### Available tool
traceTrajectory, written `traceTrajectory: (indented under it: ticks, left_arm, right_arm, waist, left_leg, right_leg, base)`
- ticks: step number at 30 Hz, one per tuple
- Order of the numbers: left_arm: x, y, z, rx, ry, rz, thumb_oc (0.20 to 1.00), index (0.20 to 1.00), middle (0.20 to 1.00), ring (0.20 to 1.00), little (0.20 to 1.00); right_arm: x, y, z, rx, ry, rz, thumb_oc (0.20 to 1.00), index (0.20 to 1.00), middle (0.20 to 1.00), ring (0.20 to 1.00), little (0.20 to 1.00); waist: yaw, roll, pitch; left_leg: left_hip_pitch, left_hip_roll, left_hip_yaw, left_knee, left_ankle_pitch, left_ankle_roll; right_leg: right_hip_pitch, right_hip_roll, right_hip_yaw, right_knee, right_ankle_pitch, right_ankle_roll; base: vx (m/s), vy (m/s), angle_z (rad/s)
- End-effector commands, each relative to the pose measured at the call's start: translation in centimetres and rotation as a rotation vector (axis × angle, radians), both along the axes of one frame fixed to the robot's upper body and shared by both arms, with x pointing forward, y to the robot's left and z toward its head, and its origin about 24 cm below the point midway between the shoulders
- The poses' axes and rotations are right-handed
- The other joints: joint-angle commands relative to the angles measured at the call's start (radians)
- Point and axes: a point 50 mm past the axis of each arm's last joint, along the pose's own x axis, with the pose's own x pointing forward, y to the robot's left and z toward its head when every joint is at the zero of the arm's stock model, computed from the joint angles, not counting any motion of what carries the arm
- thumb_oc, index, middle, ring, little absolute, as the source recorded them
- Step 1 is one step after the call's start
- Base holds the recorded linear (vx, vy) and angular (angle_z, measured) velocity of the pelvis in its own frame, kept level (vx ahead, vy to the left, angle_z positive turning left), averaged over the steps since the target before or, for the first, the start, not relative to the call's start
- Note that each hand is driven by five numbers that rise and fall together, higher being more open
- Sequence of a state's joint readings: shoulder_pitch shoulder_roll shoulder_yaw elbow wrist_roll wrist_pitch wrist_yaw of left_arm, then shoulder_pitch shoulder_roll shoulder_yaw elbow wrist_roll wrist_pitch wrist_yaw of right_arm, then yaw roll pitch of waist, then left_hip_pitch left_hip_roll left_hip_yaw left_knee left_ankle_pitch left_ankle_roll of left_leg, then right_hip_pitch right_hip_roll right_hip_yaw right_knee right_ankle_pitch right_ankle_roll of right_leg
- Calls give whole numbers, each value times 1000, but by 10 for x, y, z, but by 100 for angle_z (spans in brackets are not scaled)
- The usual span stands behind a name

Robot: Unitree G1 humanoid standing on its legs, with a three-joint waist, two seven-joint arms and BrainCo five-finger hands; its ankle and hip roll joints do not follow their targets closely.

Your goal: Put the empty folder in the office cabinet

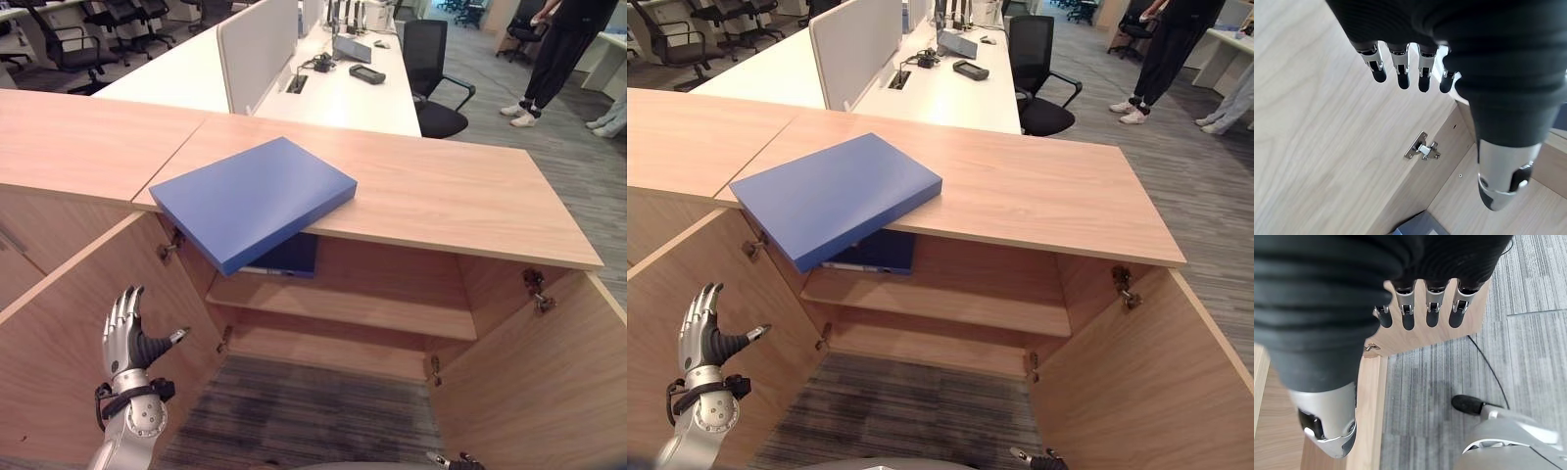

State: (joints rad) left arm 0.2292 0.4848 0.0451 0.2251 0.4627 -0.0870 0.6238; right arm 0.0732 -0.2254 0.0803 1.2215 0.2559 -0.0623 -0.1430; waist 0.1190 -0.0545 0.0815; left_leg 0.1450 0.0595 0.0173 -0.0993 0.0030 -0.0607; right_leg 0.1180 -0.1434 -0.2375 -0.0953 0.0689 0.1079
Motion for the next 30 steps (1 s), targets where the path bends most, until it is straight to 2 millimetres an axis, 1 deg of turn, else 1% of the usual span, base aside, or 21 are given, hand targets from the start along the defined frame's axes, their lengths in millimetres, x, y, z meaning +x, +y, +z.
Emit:
traceTrajectory:
  ticks: [1, 3, 4, 7, 10, 11, 12, 16, 17, 20, 26, 30]
  left_arm:
    - [19, 11, 46, 149, -197, -5, 1000, 1000, 1000, 1000, 1000]
    - [19, 12, 48, 170, -199, -8, 1000, 1000, 1000, 1000, 1000]
    - [22, 13, 55, 220, -201, -30, 1000, 1000, 1000, 1000, 1000]
    - [28, 14, 67, 319, -197, -80, 1000, 1000, 1000, 1000, 1000]
    - [31, 15, 73, 382, -191, -102, 1000, 1000, 1000, 1000, 1000]
    - [31, 15, 73, 383, -191, -102, 1000, 1000, 1000, 1000, 1000]
    - [33, 15, 78, 408, -198, -114, 1000, 1000, 1000, 1000, 1000]
    - [38, 11, 86, 459, -208, -158, 1000, 1000, 1000, 1000, 1000]
    - [41, 10, 91, 489, -216, -183, 1000, 1000, 1000, 1000, 1000]
    - [42, 9, 94, 505, -219, -191, 1000, 1000, 1000, 1000, 1000]
    - [49, 3, 109, 589, -231, -269, 1000, 1000, 1000, 1000, 1000]
    - [53, 3, 115, 636, -225, -290, 1000, 1000, 1000, 1000, 1000]
  right_arm:
    - [22, -6, 5, -35, -55, -5, 1000, 1000, 1000, 1000, 1000]
    - [22, -6, 5, -34, -54, -3, 1000, 1000, 1000, 1000, 1000]
    - [20, -7, 5, -36, -48, -2, 1000, 1000, 1000, 1000, 1000]
    - [17, -8, 5, -29, -41, 0, 1000, 1000, 1000, 1000, 1000]
    - [18, -8, 5, -25, -47, 2, 1000, 1000, 1000, 1000, 1000]
    - [18, -8, 5, -25, -47, 2, 1000, 1000, 1000, 1000, 1000]
    - [18, -8, 5, -22, -49, 5, 1000, 1000, 1000, 1000, 1000]
    - [16, -8, 4, -18, -38, 14, 1000, 1000, 1000, 1000, 1000]
    - [16, -8, 4, -17, -38, 20, 1000, 1000, 1000, 1000, 1000]
    - [15, -7, 4, -16, -37, 23, 1000, 1000, 1000, 1000, 1000]
    - [14, -8, 4, -16, -35, 28, 1000, 1000, 1000, 1000, 1000]
    - [14, -8, 4, -16, -33, 29, 1000, 1000, 1000, 1000, 1000]
  waist:
    - [1, 8, 30]
    - [-1, 9, 31]
    - [-3, 12, 30]
    - [-8, 17, 30]
    - [-13, 20, 30]
    - [-13, 20, 30]
    - [-15, 22, 31]
    - [-21, 25, 31]
    - [-25, 27, 30]
    - [-26, 28, 29]
    - [-37, 35, 27]
    - [-42, 36, 24]
  left_leg:
    - [-15, 14, -40, 12, -63, -42]
    - [-15, 14, -40, 12, -62, -42]
    - [-15, 14, -39, 12, -62, -43]
    - [-14, 15, -40, 12, -63, -45]
    - [-13, 16, -40, 12, -64, -46]
    - [-13, 16, -40, 12, -64, -46]
    - [-14, 17, -39, 12, -64, -47]
    - [-13, 15, -37, 12, -65, -47]
    - [-13, 15, -37, 12, -65, -47]
    - [-13, 15, -36, 12, -65, -47]
    - [-10, 15, -32, 12, -68, -47]
    - [-9, 15, -27, 12, -69, -47]
  right_leg:
    - [64, 3, 5, 26, -111, 62]
    - [64, 3, 6, 27, -111, 62]
    - [63, 4, 5, 27, -112, 62]
    - [62, 6, 8, 28, -114, 62]
    - [63, 7, 9, 28, -115, 62]
    - [63, 7, 9, 28, -116, 62]
    - [61, 7, 11, 29, -116, 62]
    - [59, 10, 12, 31, -117, 62]
    - [58, 9, 13, 31, -116, 62]
    - [57, 9, 14, 30, -116, 62]
    - [57, 10, 19, 27, -115, 64]
    - [57, 9, 23, 27, -115, 65]
  base:
    - [0, 0, 0]
    - [0, 0, 0]
    - [0, 0, 0]
    - [0, 0, 0]
    - [0, 0, 0]
    - [0, 0, 0]
    - [0, 0, 0]
    - [0, 0, 0]
    - [0, 0, 0]
    - [0, 0, 0]
    - [0, 0, 0]
    - [0, 0, 0]
